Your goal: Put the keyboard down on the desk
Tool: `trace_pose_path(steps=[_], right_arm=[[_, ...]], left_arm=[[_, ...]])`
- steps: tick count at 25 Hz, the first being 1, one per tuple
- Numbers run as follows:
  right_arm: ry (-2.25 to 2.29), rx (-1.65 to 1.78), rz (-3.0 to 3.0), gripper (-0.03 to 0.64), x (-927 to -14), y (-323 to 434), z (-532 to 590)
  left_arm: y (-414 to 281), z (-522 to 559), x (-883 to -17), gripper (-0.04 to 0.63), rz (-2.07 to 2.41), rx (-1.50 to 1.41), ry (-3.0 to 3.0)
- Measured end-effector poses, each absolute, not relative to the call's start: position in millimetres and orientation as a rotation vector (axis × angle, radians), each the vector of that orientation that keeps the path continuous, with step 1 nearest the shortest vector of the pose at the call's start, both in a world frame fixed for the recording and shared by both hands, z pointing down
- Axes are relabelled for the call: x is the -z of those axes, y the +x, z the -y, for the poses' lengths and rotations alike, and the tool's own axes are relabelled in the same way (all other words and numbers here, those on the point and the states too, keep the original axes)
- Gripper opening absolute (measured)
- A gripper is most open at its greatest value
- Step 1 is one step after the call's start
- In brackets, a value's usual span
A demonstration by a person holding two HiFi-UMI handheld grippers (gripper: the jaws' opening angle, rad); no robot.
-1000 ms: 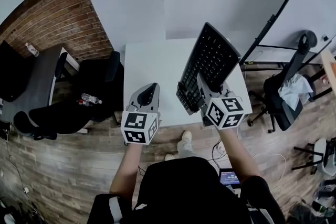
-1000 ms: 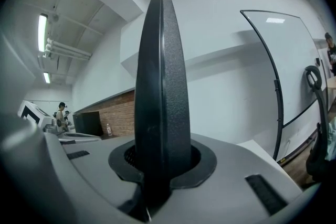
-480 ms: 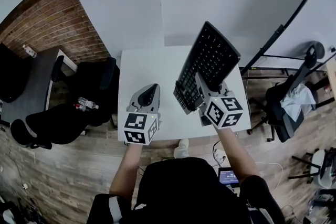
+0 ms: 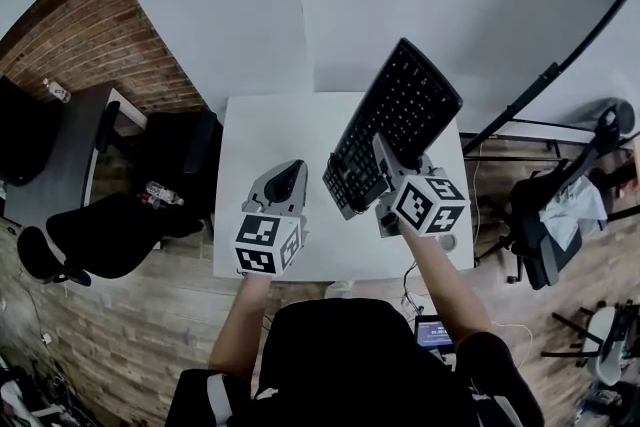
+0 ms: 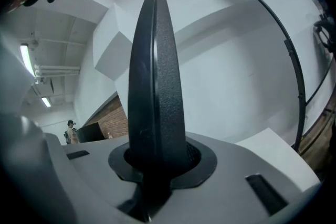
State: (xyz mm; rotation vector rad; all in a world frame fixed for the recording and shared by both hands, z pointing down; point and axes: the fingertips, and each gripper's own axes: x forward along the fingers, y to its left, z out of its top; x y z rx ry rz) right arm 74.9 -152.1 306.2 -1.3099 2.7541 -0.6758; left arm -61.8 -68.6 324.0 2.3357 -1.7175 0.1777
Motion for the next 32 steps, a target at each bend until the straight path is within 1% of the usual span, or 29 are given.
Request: trace_pose_path(steps=[9,15,24,32], right_arm=[[-1.283,0.92,-2.635,0.1,-338,101,207],[-1.295,1.115,-2.488,0.1,-357,110,225],[-1.308,1.24,-2.387,0.101,-373,96,241],[-1.34,1.389,-2.199,0.101,-401,81,257]], left_arm=[[-45,100,-343,0.012,1.776,-0.267,2.29],[-44,108,-352,0.012,1.78,-0.323,2.288],[-49,121,-361,0.012,1.687,-0.361,2.342],[-71,136,-383,0.014,1.609,-0.408,2.376]])
